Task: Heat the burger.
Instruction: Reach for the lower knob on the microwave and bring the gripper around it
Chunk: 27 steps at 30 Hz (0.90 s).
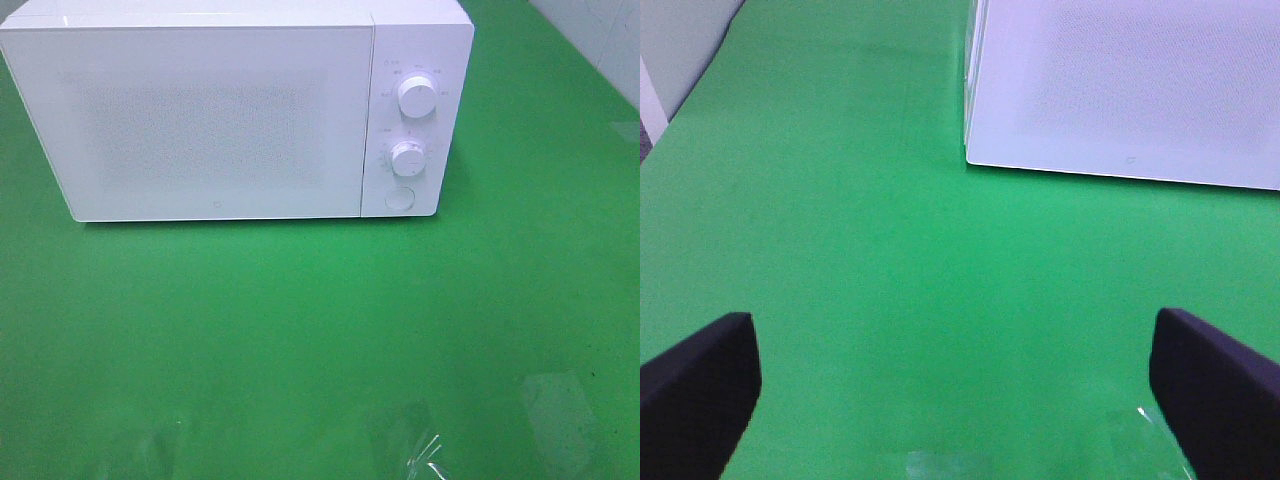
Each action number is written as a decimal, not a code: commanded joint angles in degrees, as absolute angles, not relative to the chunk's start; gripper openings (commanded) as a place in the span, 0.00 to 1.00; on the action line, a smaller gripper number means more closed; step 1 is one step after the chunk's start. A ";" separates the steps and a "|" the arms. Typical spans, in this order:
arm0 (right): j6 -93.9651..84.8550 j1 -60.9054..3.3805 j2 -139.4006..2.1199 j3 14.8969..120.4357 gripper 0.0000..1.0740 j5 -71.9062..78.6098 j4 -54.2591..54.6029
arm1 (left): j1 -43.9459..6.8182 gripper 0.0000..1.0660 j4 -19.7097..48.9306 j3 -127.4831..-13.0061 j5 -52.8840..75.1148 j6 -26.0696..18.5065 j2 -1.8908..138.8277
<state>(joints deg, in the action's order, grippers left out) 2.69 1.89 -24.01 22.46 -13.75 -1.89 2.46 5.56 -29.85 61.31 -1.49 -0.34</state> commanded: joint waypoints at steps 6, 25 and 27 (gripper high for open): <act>2.46 1.95 -33.75 22.06 0.71 -4.01 -2.23 | 2.58 0.92 5.67 -29.68 61.25 -1.38 -1.60; 7.22 1.95 -60.05 21.77 0.71 17.36 -1.89 | 2.58 0.92 5.67 -29.68 61.25 -1.38 -1.60; 6.65 1.95 -62.34 20.51 0.71 22.35 -1.72 | 2.58 0.92 5.67 -29.68 61.25 -1.38 -1.60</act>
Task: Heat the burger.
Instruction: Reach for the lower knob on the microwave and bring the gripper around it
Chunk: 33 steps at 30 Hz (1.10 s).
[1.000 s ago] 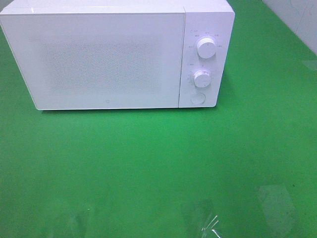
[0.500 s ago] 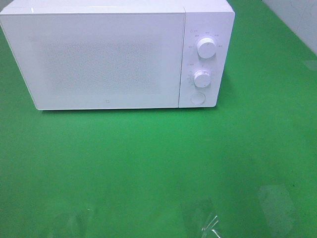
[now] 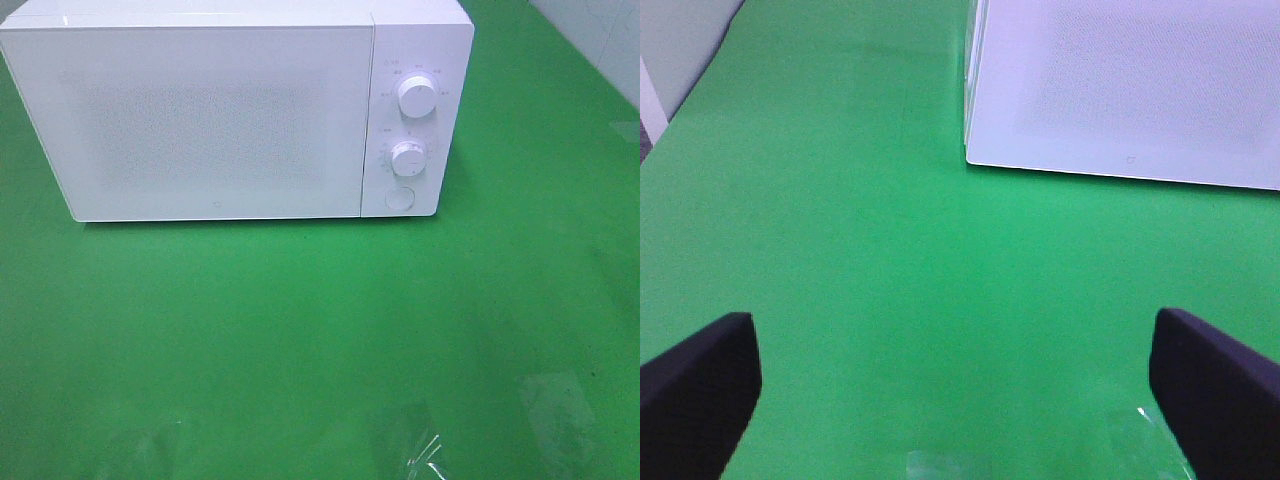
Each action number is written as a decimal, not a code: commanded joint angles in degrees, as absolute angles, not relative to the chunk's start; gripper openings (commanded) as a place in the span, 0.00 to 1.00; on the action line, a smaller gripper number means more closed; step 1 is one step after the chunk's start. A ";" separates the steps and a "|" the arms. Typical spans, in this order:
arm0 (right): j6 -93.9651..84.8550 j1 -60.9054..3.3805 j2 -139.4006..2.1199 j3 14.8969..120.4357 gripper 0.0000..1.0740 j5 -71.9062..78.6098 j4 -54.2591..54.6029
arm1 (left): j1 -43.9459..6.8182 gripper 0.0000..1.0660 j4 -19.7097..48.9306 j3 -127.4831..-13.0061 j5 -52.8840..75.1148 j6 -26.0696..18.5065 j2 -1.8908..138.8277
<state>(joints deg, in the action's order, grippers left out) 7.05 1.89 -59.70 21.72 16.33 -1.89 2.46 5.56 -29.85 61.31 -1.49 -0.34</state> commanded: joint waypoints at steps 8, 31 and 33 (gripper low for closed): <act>-4.41 -3.67 -67.78 14.67 0.71 40.39 10.20 | 2.58 0.92 5.67 -29.68 61.25 -1.38 -1.60; -24.64 -44.92 -93.22 20.00 0.70 70.42 49.27 | 2.58 0.92 5.67 -29.68 61.25 -1.38 -1.60; -24.24 -45.61 -94.42 21.26 0.70 70.42 49.27 | 2.58 0.92 5.67 -29.68 61.25 -1.38 -1.60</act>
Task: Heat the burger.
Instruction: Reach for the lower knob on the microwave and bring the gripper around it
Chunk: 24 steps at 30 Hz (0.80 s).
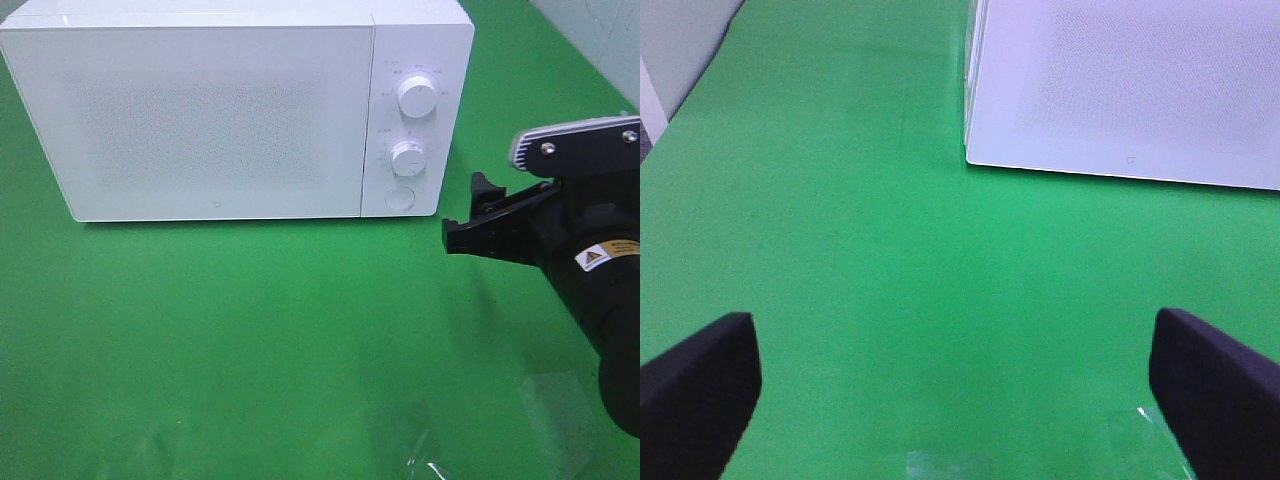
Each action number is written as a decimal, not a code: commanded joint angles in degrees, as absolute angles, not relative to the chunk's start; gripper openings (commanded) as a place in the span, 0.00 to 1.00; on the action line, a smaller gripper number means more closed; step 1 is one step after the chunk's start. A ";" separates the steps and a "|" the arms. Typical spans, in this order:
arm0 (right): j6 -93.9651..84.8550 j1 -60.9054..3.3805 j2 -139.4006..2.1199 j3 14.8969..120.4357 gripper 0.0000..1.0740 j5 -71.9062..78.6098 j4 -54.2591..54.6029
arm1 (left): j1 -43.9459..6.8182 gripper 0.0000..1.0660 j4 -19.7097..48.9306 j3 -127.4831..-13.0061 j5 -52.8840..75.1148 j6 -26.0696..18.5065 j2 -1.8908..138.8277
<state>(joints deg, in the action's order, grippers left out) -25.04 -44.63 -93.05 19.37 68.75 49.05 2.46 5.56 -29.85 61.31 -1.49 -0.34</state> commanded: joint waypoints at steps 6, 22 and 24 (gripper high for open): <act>-23.66 -46.70 -97.80 24.75 0.70 70.36 49.27 | 2.58 0.92 5.67 -29.68 61.25 -1.38 -1.60; -20.91 -46.70 -98.84 27.22 0.70 71.45 48.87 | 2.58 0.92 5.67 -29.68 61.25 -1.38 -1.60; -20.91 -46.47 -99.06 27.22 0.70 71.68 48.87 | 2.58 0.92 5.67 -29.68 61.25 -1.38 -1.60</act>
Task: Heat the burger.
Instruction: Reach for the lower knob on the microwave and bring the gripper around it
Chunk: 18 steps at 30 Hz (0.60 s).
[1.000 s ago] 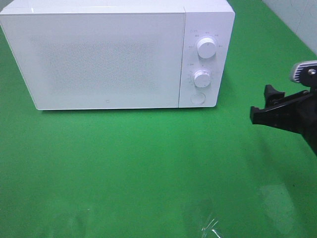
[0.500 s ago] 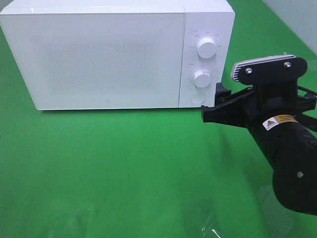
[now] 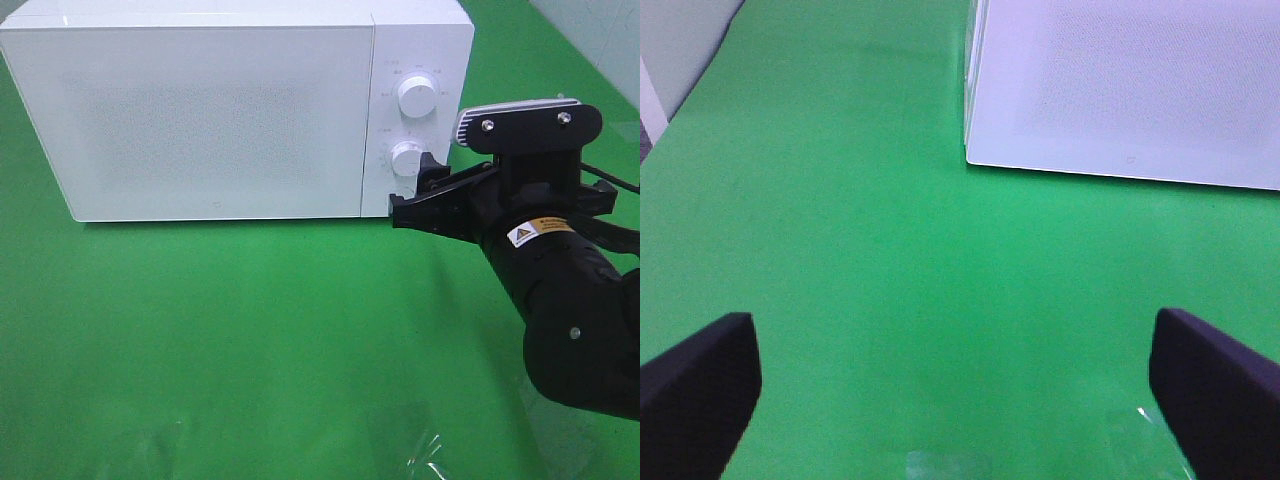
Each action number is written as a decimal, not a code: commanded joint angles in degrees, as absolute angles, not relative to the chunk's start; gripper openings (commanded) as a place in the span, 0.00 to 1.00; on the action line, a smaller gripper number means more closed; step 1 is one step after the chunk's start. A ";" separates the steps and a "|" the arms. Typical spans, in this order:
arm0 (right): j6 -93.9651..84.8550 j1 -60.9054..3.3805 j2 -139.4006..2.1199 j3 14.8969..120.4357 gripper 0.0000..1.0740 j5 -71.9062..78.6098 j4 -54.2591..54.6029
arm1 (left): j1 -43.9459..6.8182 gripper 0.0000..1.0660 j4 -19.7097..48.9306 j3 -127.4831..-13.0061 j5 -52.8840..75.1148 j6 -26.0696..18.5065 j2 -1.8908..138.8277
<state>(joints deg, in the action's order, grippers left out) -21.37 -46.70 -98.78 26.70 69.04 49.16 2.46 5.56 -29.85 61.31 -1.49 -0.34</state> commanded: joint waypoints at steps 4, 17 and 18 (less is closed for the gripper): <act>-20.74 -46.47 -101.01 27.22 0.70 73.34 48.30 | 2.58 0.92 5.67 -29.68 61.25 -1.38 -1.60; -18.11 -45.03 -109.61 34.38 0.70 73.91 44.00 | 2.58 0.92 5.67 -29.68 61.25 -1.38 -1.60; -18.11 -45.03 -109.61 34.38 0.70 73.91 44.00 | 2.58 0.92 5.67 -29.68 61.25 -1.38 -1.60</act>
<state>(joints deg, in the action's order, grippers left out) -18.33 -45.26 -109.49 33.98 69.61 45.21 2.46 5.56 -29.85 61.31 -1.49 -0.34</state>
